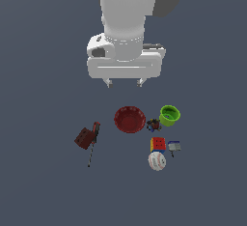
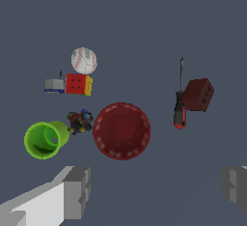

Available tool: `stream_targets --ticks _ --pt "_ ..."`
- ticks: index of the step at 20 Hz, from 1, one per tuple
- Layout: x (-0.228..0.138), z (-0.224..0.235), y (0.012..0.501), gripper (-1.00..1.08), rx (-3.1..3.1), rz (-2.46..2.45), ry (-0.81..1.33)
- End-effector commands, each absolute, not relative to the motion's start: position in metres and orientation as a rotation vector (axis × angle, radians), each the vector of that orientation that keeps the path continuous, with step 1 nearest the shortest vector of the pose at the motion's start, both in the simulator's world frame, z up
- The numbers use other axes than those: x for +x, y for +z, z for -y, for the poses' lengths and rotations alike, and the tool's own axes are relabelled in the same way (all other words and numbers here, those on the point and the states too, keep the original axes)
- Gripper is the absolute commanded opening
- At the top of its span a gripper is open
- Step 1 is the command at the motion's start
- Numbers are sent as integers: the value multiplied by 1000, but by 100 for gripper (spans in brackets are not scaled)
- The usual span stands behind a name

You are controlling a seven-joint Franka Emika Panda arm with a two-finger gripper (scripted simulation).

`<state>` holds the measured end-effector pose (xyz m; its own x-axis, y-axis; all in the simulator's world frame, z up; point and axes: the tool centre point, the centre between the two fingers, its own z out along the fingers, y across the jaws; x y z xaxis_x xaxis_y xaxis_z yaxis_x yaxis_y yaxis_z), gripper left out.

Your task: Pick up a designated object from a clutter of objects.

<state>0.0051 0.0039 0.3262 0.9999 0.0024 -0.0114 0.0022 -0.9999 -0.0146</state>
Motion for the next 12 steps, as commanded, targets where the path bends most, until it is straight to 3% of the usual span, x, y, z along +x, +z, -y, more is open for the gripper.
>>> stream_targets --ticks 1,12 --pt "5 -4 326 100 -3127 4 18" --pt "7 -33 322 100 -3141 79 28"
